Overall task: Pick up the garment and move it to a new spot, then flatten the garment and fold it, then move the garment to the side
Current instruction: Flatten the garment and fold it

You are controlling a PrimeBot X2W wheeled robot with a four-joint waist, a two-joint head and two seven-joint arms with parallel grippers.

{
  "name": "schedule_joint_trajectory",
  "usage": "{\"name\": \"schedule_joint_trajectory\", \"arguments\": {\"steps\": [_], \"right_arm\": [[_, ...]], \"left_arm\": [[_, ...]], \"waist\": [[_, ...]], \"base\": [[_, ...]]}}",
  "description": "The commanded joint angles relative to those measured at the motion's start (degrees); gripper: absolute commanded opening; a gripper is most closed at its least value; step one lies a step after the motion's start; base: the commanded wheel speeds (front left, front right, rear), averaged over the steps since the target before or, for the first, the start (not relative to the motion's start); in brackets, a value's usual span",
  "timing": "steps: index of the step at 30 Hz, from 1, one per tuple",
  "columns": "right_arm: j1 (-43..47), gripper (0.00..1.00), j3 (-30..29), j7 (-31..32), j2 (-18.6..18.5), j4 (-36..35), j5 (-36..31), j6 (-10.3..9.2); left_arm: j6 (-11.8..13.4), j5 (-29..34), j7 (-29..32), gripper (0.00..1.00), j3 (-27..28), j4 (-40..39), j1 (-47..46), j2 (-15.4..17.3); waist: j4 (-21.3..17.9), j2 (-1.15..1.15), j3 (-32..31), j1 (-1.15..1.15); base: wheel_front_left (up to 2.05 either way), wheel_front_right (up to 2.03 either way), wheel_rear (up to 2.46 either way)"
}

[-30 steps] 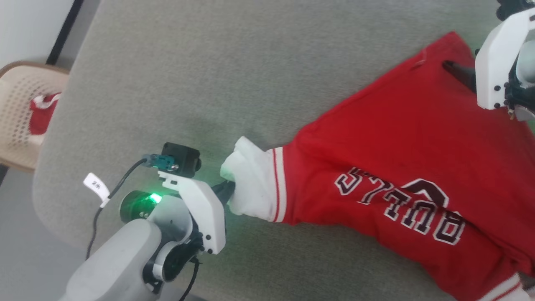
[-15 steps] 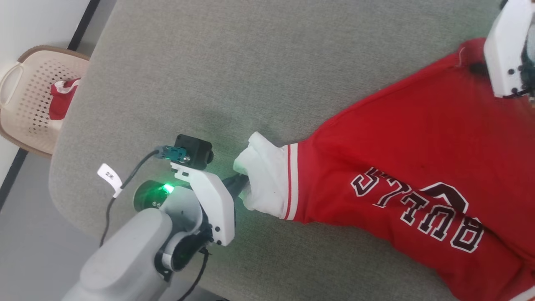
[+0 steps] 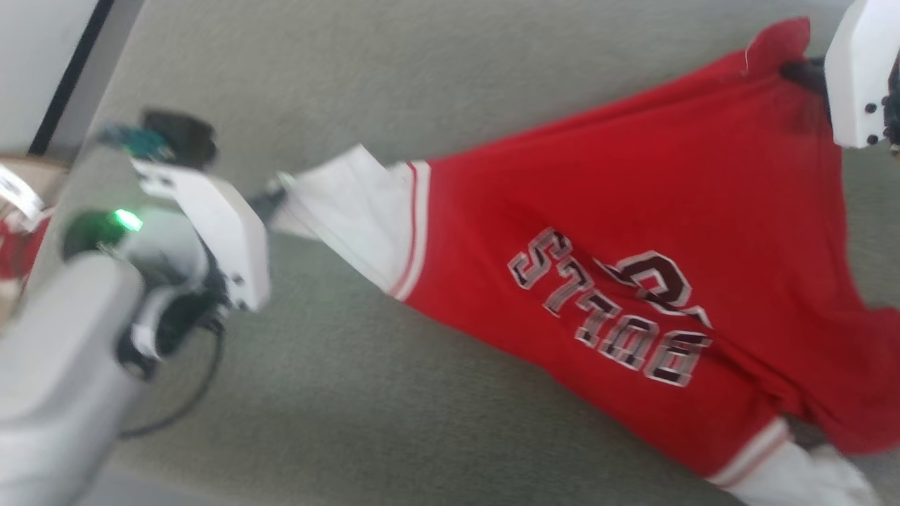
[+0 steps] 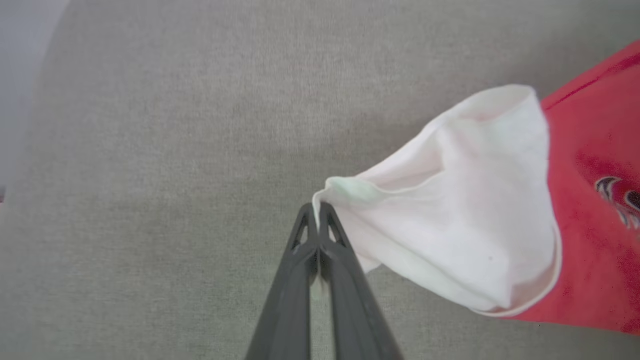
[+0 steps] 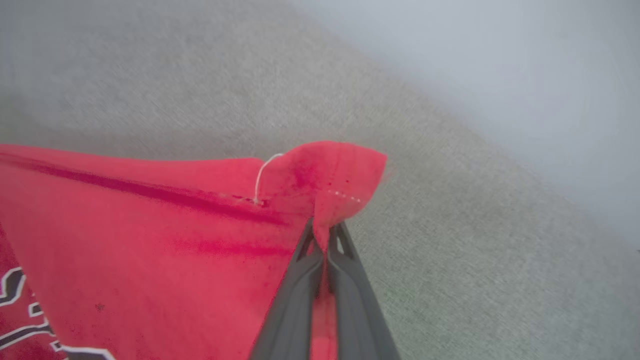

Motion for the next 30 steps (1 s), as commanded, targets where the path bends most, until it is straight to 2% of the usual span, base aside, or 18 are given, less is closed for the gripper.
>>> {"name": "schedule_joint_trajectory", "arguments": {"steps": [1,7,12,21,30], "right_arm": [[-0.6,0.0,-0.2,-1.3,-0.4,-0.6,0.8,-0.12],[-1.4,0.0,-1.0,-6.8,-1.1,-2.1,1.7,-0.12],[-1.7,0.0,-2.6,-9.5,-0.5,-2.1,2.7,-0.13],[-2.5,0.0,-5.7,-10.0,1.4,-2.2,3.6,-0.12],[-3.9,0.0,-9.2,-12.0,3.5,1.0,-0.4,-0.13]], "left_arm": [[0.5,0.5,1.0,0.0,0.7,-0.3,-1.5,1.3],[0.0,1.3,6.2,0.0,1.7,-1.8,-7.6,5.6],[-0.9,2.0,9.7,0.0,1.7,-1.7,-12.7,7.5],[-3.1,2.3,13.3,0.0,1.3,3.1,-20.9,6.9],[-5.9,3.8,11.8,0.0,0.8,11.4,-28.6,4.2]], "waist": [[-2.9,0.0,-2.9,0.0],[-7.0,0.0,-7.3,0.0],[-9.7,0.0,-10.9,0.0],[-13.3,0.0,-15.8,0.0],[-14.9,0.0,-16.3,0.0]], "base": [[0.0,0.0,0.0],[0.0,0.0,0.0],[0.0,0.0,0.0],[0.0,0.0,0.0],[0.0,0.0,0.0]]}}
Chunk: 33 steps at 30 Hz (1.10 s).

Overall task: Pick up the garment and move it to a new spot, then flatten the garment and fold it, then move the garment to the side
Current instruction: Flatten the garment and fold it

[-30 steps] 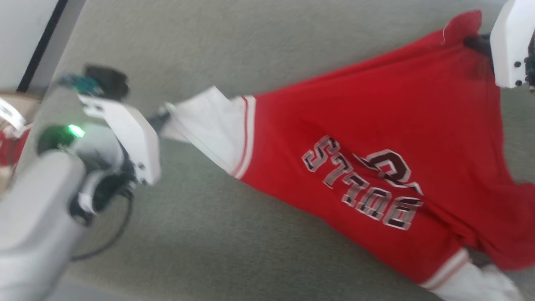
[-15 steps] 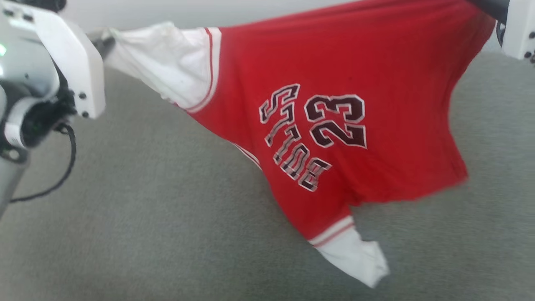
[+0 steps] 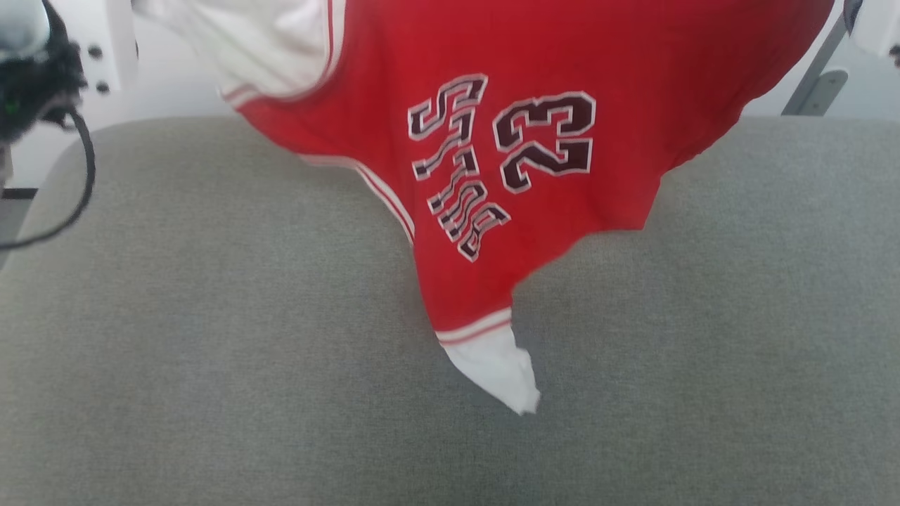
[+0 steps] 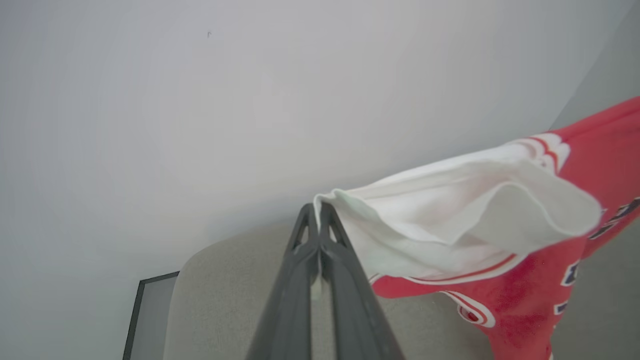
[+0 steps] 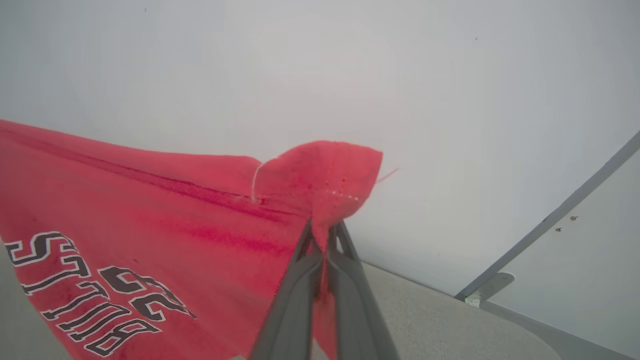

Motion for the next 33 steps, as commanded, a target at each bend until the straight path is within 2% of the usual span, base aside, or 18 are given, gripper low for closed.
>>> {"name": "schedule_joint_trajectory", "arguments": {"steps": [1,6,13,19,21,22,25,28,33], "right_arm": [[-0.9,0.0,-1.1,-1.2,0.6,1.5,-1.4,-0.14],[-3.9,0.0,-4.2,-5.4,3.8,6.5,-5.8,-0.14],[-10.6,0.0,-6.9,-14.8,8.6,14.1,-13.6,-0.14],[-17.4,0.0,-9.5,-28.4,11.0,20.5,-21.8,-0.15],[-19.4,0.0,-10.1,-33.8,11.3,22.2,-24.8,-0.15],[-19.4,0.0,-10.1,-33.8,11.3,22.2,-24.8,-0.15],[-20.6,0.0,-10.1,-39.4,11.9,24.8,-29.0,-0.14],[-19.6,0.0,-9.3,-40.3,13.0,27.2,-30.2,-0.14],[-14.2,0.0,-5.6,-35.0,14.3,28.8,-27.6,-0.14]], "left_arm": [[-0.5,1.1,-1.5,0.0,0.2,2.0,-1.8,-0.3],[-2.1,4.0,-8.1,0.0,0.3,8.1,-8.0,-3.2],[-3.1,9.9,-21.4,0.0,0.5,17.0,-19.1,-7.2],[-2.7,14.9,-36.3,0.0,0.9,23.9,-29.1,-10.3],[-3.2,17.0,-42.7,0.0,0.6,24.9,-32.0,-11.0],[-3.2,17.0,-42.7,0.0,0.6,24.9,-32.0,-11.0],[-4.0,18.7,-50.1,0.0,0.1,27.3,-33.9,-12.1],[-6.5,19.4,-52.8,0.0,-1.3,30.0,-32.3,-12.9],[-10.2,16.7,-49.6,0.0,-2.9,35.4,-26.9,-13.7]], "waist": [[-0.3,0.0,0.7,0.0],[-0.8,0.0,4.1,0.0],[-1.3,0.0,11.3,0.0],[-1.2,0.0,16.7,0.0],[-1.0,0.0,17.8,0.0],[-1.0,0.0,17.8,0.0],[-0.5,0.0,18.9,0.0],[0.1,0.0,19.1,0.0],[1.0,0.0,18.5,0.0]], "base": [[0.0,0.0,0.0],[0.0,0.0,0.0],[0.0,0.0,0.0],[0.0,0.0,0.0],[0.0,0.0,0.0],[0.0,0.0,0.0],[0.0,0.0,0.0],[0.0,0.0,0.0],[0.0,0.0,0.0]]}}
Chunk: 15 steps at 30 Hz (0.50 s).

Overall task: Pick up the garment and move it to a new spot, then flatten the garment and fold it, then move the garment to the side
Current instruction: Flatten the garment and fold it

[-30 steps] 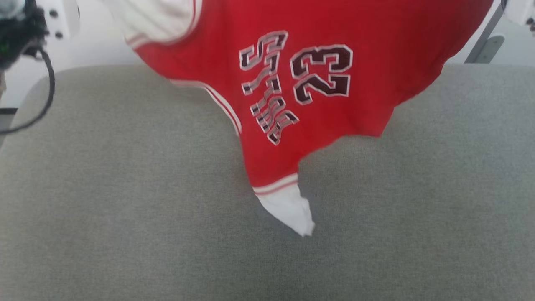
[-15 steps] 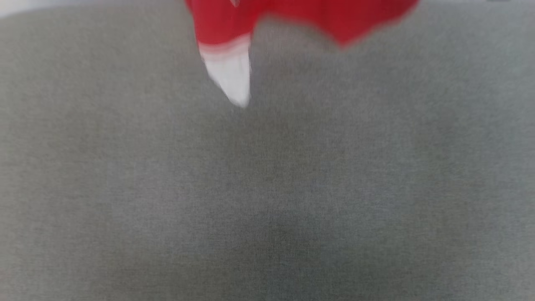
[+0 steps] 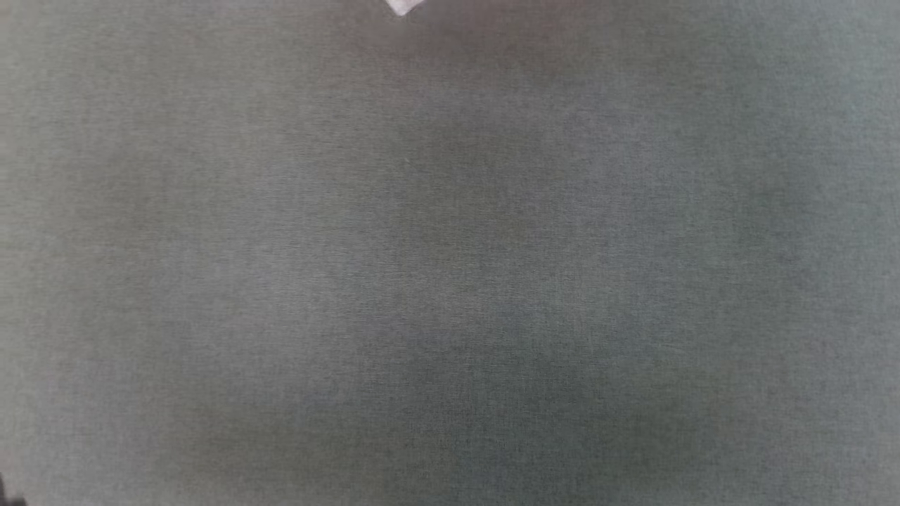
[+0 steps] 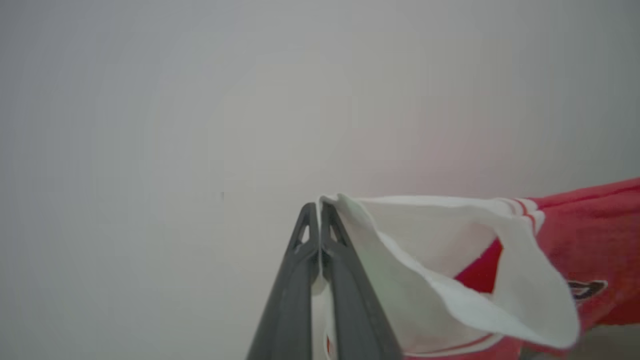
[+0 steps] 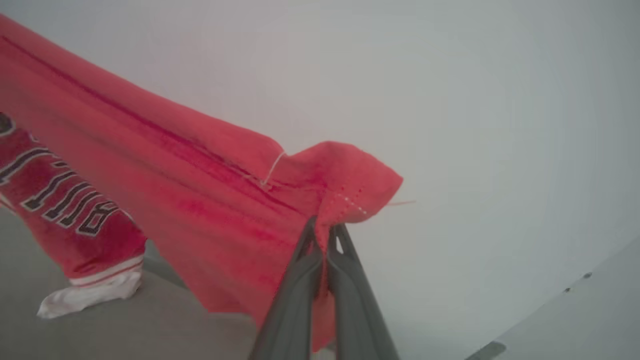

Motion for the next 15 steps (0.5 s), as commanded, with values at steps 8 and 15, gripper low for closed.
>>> {"name": "schedule_joint_trajectory", "arguments": {"steps": [8,15], "right_arm": [[14.2,0.0,7.5,8.8,-3.8,-7.9,10.5,-0.14],[26.5,0.0,12.4,13.2,-11.0,-18.8,19.3,-0.13]], "left_arm": [[-2.5,-5.3,9.0,0.0,-3.6,1.6,14.5,1.1],[-2.6,-13.2,19.4,0.0,-6.5,-8.0,31.0,3.9]], "waist": [[1.5,0.0,-2.6,0.0],[2.7,0.0,-5.3,0.0]], "base": [[0.0,0.0,0.0],[0.0,0.0,0.0]]}}
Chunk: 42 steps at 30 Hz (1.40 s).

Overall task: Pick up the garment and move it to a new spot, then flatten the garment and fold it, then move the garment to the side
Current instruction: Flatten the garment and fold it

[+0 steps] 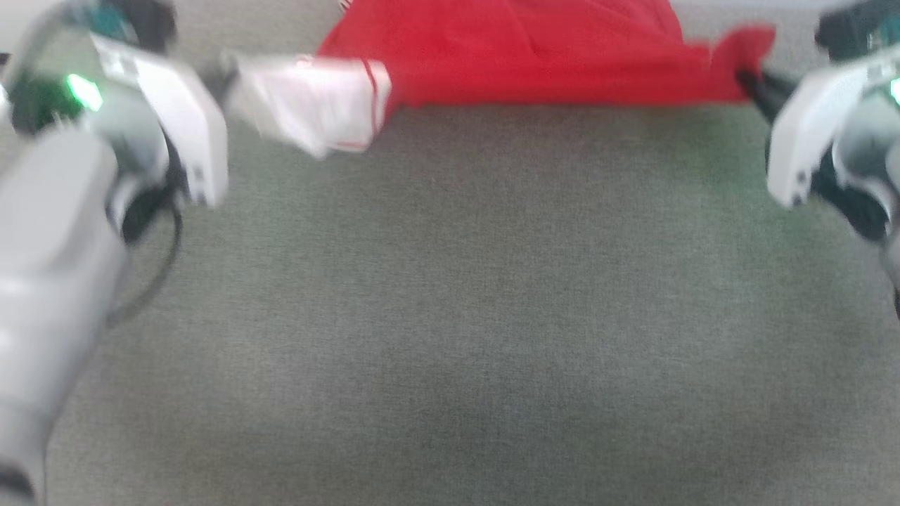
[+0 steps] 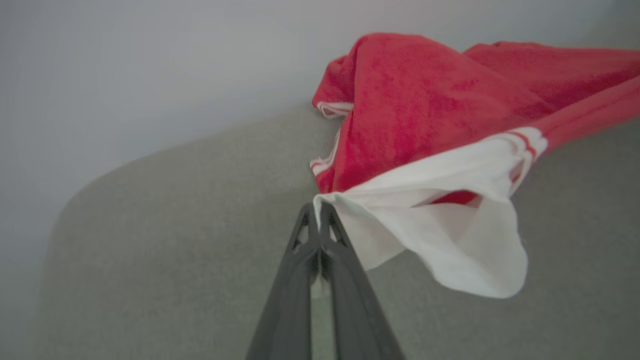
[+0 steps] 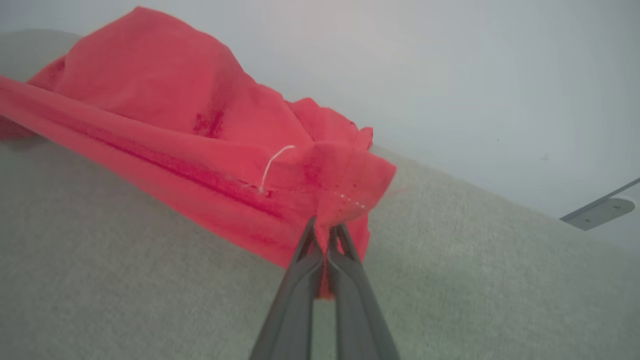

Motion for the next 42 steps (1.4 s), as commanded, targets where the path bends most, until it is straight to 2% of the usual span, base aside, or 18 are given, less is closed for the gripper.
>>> {"name": "schedule_joint_trajectory", "arguments": {"steps": [1,2,6,15,23,32,37,42], "right_arm": [[1.9,0.0,0.5,0.3,-1.4,-1.4,0.7,-0.12],[3.6,0.0,0.7,0.5,-2.4,-2.5,1.6,-0.13],[10.1,0.0,1.7,1.6,-6.0,-7.5,4.5,-0.12],[22.7,0.0,1.5,2.7,-11.2,-16.7,5.7,-0.12],[32.4,0.0,-0.5,5.5,-14.2,-23.4,6.3,-0.12],[48.1,0.0,-4.5,12.5,-16.6,-33.4,7.5,-0.07],[52.7,0.0,-8.6,14.6,-16.2,-37.7,6.9,-0.08],[54.0,0.0,-14.5,14.8,-15.0,-40.5,4.1,-0.12]], "left_arm": [[0.0,-1.1,1.7,0.0,-0.3,-1.9,2.9,0.9],[0.0,-2.0,3.0,0.0,-0.6,-4.1,5.4,1.5],[3.1,-5.2,8.0,0.0,-1.0,-14.6,15.0,5.0],[16.7,-10.3,14.5,0.0,-1.0,-40.8,36.2,14.3],[23.6,-13.5,15.3,0.0,-2.2,-52.5,47.6,17.2],[28.0,-14.3,16.7,0.0,-4.0,-60.2,54.3,18.9],[29.6,-14.2,16.9,0.0,-2.8,-62.7,53.9,20.4],[31.0,-13.0,17.3,0.0,-0.4,-65.2,51.4,23.5]], "waist": [[0.4,0.0,-0.7,0.0],[0.6,0.0,-1.0,0.0],[0.7,0.0,-2.3,0.0],[0.3,0.0,-4.6,0.0],[0.5,0.0,-6.0,0.0],[0.6,0.0,-6.6,0.0],[0.0,0.0,-6.2,0.0],[-0.6,0.0,-5.7,0.0]], "base": [[0.0,0.0,0.0],[0.0,0.0,0.0],[0.0,0.0,0.0],[0.0,0.0,0.0],[0.0,0.0,0.0],[0.0,0.0,0.0],[0.0,0.0,0.0],[0.0,0.0,0.0]]}}
